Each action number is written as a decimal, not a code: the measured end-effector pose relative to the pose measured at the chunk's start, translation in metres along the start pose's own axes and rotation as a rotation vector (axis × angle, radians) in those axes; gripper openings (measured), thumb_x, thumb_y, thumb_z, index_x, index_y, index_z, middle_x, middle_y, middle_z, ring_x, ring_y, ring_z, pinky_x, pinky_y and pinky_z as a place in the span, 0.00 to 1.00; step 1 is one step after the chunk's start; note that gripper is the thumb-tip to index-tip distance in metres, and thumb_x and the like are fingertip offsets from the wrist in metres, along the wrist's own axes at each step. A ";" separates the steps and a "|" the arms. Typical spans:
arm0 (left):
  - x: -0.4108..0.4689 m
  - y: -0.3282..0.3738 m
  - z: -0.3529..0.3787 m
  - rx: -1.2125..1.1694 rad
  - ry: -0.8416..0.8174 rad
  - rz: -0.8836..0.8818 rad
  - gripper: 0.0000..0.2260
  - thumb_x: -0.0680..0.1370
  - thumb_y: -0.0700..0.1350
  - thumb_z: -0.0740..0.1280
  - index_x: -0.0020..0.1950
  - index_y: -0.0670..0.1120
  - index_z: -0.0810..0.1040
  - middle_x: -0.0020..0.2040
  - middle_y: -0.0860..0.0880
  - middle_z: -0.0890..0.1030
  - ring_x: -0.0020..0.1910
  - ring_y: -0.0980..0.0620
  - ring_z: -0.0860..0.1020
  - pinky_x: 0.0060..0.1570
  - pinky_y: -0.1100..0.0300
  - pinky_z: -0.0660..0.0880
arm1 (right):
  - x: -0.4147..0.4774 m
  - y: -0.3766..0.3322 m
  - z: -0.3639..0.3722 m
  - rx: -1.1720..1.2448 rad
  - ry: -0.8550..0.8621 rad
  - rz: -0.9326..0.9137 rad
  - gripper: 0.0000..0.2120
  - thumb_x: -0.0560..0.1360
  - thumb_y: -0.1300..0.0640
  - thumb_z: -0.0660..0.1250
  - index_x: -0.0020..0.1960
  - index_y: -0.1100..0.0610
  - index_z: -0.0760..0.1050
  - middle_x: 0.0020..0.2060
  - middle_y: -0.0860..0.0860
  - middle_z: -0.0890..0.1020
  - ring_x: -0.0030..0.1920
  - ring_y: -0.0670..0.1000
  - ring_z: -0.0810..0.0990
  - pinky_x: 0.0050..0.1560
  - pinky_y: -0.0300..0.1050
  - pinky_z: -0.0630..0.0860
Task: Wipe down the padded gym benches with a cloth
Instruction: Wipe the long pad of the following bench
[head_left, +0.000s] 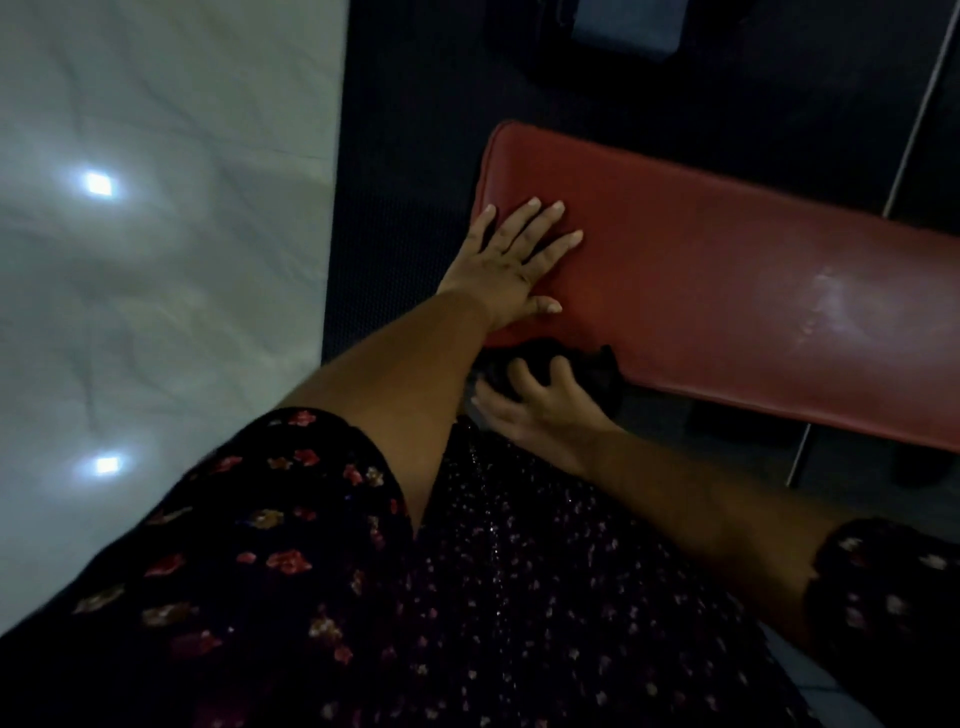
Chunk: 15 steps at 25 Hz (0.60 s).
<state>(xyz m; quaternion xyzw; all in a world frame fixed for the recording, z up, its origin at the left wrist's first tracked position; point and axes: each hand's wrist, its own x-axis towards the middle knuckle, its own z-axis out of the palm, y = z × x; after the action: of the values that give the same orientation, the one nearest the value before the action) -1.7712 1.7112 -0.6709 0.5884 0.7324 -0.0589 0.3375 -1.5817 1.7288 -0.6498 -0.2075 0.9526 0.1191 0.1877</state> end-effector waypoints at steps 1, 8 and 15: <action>0.000 0.000 -0.001 0.001 -0.009 -0.009 0.34 0.81 0.65 0.49 0.78 0.57 0.33 0.78 0.51 0.31 0.77 0.49 0.32 0.74 0.43 0.32 | 0.015 -0.003 -0.010 -0.020 -0.031 -0.065 0.29 0.76 0.47 0.62 0.74 0.52 0.63 0.74 0.52 0.60 0.64 0.63 0.66 0.45 0.59 0.73; -0.016 0.000 0.025 0.002 0.292 0.019 0.26 0.84 0.58 0.48 0.81 0.55 0.48 0.81 0.50 0.49 0.80 0.49 0.48 0.77 0.47 0.44 | -0.056 0.037 0.024 0.055 0.125 -0.037 0.23 0.75 0.50 0.62 0.70 0.49 0.69 0.66 0.50 0.71 0.54 0.62 0.72 0.38 0.54 0.74; -0.070 0.088 0.098 -0.883 0.612 -0.895 0.30 0.81 0.58 0.54 0.80 0.44 0.55 0.79 0.44 0.58 0.77 0.43 0.58 0.75 0.45 0.58 | -0.060 0.131 0.013 0.331 0.321 0.052 0.25 0.74 0.51 0.58 0.71 0.45 0.65 0.66 0.55 0.70 0.52 0.64 0.70 0.40 0.56 0.75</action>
<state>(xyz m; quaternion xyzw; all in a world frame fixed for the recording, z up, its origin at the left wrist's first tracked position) -1.6442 1.6327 -0.6788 0.0281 0.9219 0.2795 0.2667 -1.5843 1.8694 -0.6170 -0.1656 0.9819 -0.0685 0.0621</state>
